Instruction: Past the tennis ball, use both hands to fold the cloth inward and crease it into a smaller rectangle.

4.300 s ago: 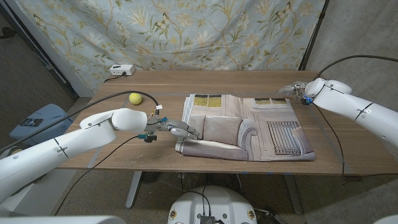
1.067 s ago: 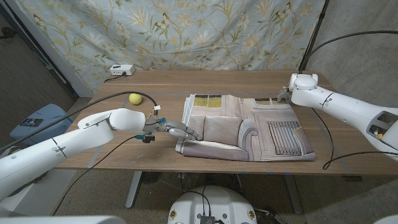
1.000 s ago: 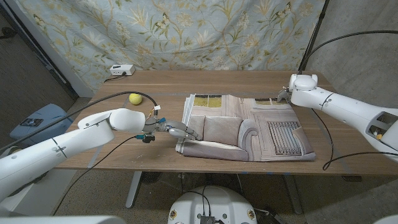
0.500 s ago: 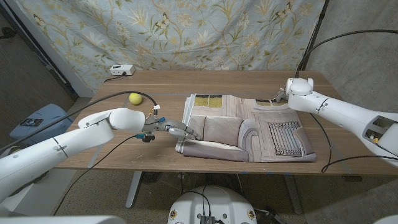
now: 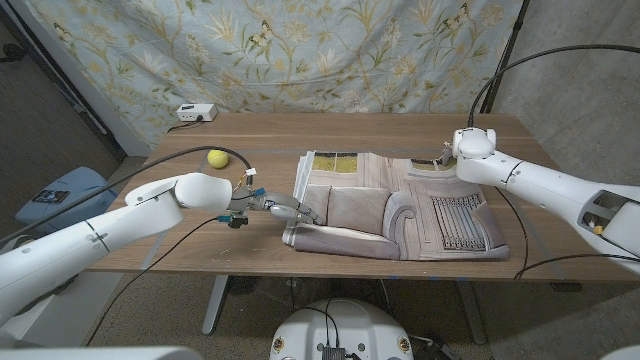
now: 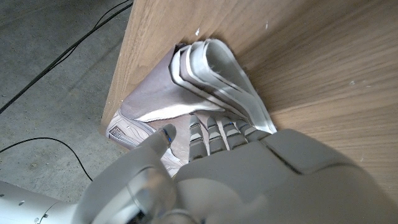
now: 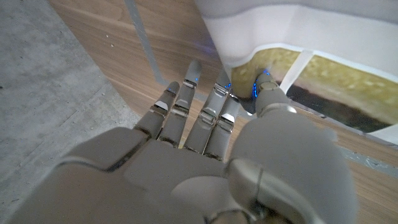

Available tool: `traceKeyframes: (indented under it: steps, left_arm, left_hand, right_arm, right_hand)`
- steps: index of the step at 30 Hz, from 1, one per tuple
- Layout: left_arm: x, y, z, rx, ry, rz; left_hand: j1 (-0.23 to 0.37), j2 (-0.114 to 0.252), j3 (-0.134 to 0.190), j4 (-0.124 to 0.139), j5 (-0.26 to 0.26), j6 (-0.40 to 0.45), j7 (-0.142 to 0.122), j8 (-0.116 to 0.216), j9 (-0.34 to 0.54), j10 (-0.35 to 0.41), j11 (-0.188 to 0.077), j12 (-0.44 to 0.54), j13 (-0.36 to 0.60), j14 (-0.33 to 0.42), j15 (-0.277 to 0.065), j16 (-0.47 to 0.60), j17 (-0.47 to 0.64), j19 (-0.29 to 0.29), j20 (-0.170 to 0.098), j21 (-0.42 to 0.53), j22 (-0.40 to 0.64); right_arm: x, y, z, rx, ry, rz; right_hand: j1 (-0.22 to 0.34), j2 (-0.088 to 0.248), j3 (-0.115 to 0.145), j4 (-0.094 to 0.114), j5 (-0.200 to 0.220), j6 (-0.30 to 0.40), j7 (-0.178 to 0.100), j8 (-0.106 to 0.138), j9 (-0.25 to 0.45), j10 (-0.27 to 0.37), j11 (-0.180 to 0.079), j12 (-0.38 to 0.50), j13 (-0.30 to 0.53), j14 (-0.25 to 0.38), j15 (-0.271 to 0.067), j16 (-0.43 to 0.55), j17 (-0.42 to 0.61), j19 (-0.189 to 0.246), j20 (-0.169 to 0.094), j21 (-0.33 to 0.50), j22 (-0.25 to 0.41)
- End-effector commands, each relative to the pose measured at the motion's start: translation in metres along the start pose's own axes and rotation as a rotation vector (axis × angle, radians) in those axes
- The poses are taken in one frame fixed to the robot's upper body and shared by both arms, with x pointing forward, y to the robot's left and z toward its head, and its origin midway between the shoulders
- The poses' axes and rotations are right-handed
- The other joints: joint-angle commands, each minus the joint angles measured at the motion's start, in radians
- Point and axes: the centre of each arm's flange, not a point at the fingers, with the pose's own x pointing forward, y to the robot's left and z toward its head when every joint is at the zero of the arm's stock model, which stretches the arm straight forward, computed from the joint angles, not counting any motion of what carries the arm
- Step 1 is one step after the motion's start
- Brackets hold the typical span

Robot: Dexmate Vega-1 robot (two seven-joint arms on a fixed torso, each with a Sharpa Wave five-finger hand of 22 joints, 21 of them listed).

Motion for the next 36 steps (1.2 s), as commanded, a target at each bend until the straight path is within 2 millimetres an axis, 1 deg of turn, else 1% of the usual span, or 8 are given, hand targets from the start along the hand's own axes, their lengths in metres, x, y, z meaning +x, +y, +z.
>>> traceKeyframes:
  steps: [1,2,3,8,11,15,25,36]
  left_arm:
    - [0.001,0.001,-0.003,-0.007,-0.006,0.001]
    - [0.001,0.002,-0.003,-0.008,-0.007,0.000]
    - [0.001,0.002,-0.003,-0.008,-0.007,0.001]
    - [0.001,0.002,-0.004,-0.011,-0.006,0.004]
    - [0.001,0.001,-0.005,-0.030,-0.012,0.004]
    - [0.001,0.003,-0.006,-0.025,-0.010,0.014]
    - [0.003,0.004,-0.009,-0.035,-0.019,0.008]
    - [0.003,0.005,-0.012,-0.040,-0.018,0.007]
  left_hand:
    - [-0.006,0.002,0.008,0.000,0.005,0.005,-0.001,-0.004,0.003,0.004,0.005,-0.004,0.002,0.010,0.002,-0.003,0.002,0.002,0.005,0.004,0.005]
    - [-0.006,0.002,0.009,0.000,0.005,0.006,-0.001,-0.004,0.003,0.004,0.005,-0.004,0.002,0.011,0.001,-0.002,0.002,0.002,0.005,0.004,0.005]
    - [-0.007,0.002,0.009,0.001,0.005,0.006,0.000,-0.004,0.003,0.004,0.005,-0.004,0.002,0.011,0.002,-0.002,0.002,0.002,0.006,0.004,0.005]
    - [-0.008,0.002,0.011,0.001,0.005,0.006,-0.003,-0.004,0.003,0.004,0.004,-0.004,0.002,0.011,0.002,-0.002,0.002,0.002,0.005,0.004,0.005]
    - [-0.008,0.002,0.011,0.001,0.004,0.006,-0.002,-0.004,0.003,0.004,0.003,-0.004,0.002,0.012,0.003,-0.002,0.002,0.002,0.006,0.004,0.005]
    - [-0.008,0.002,0.013,0.000,0.004,0.005,-0.004,-0.005,0.003,0.004,0.003,-0.004,0.002,0.011,0.003,-0.003,0.002,0.002,0.006,0.004,0.005]
    - [-0.007,-0.002,0.011,-0.009,0.002,0.002,-0.006,-0.006,0.003,-0.001,0.005,-0.007,0.003,0.010,0.001,-0.004,0.000,0.000,0.006,0.004,0.004]
    - [-0.008,-0.004,0.007,-0.012,0.000,0.001,-0.006,-0.006,0.003,-0.001,0.005,-0.007,0.003,0.009,0.001,-0.003,0.001,0.000,0.005,0.004,0.004]
  right_arm:
    - [-0.012,-0.014,0.008,-0.032,0.009,-0.070]
    - [-0.014,-0.015,0.009,-0.037,0.005,-0.078]
    - [-0.016,-0.016,0.010,-0.039,0.004,-0.083]
    - [-0.022,-0.019,0.013,-0.048,-0.006,-0.111]
    - [-0.026,-0.021,0.017,-0.046,-0.009,-0.126]
    - [-0.030,-0.024,0.023,-0.054,-0.018,-0.141]
    - [-0.031,-0.032,0.038,-0.045,-0.019,-0.120]
    - [-0.035,-0.036,0.050,-0.013,-0.021,-0.106]
  right_hand:
    - [0.043,0.011,0.009,0.000,0.010,0.021,-0.007,0.017,0.006,0.018,0.001,0.011,0.007,0.026,-0.169,0.016,0.017,0.010,-0.005,0.004,0.001]
    - [0.049,0.010,0.008,-0.001,0.009,0.021,-0.007,0.019,0.006,0.022,0.001,0.014,0.009,0.028,-0.169,0.017,0.019,0.011,-0.004,0.004,0.001]
    - [0.056,0.012,0.009,0.001,0.009,0.030,-0.009,0.026,0.009,0.023,0.001,0.014,0.010,0.033,-0.169,0.018,0.022,0.012,-0.004,0.004,0.001]
    - [0.075,0.014,0.009,0.003,0.008,0.043,-0.009,0.037,0.008,0.042,0.001,0.024,0.016,0.052,-0.170,0.023,0.032,0.020,-0.005,0.005,0.001]
    - [0.096,0.013,0.008,0.004,0.008,0.059,-0.005,0.047,0.002,0.064,0.001,0.035,0.021,0.083,-0.170,0.032,0.043,0.033,-0.007,0.007,0.002]
    - [0.121,0.006,0.004,0.002,0.011,0.072,-0.004,0.056,-0.003,0.083,0.000,0.040,0.022,0.104,-0.172,0.037,0.055,0.043,-0.010,0.007,0.002]
    - [0.143,0.001,-0.001,0.007,0.017,0.075,0.002,0.061,-0.010,0.096,0.000,0.044,0.024,0.124,-0.172,0.034,0.064,0.050,-0.011,0.006,0.002]
    - [0.151,0.001,-0.010,0.016,0.021,0.072,0.005,0.064,-0.015,0.096,0.001,0.045,0.028,0.138,-0.170,0.025,0.070,0.053,-0.007,0.004,0.002]
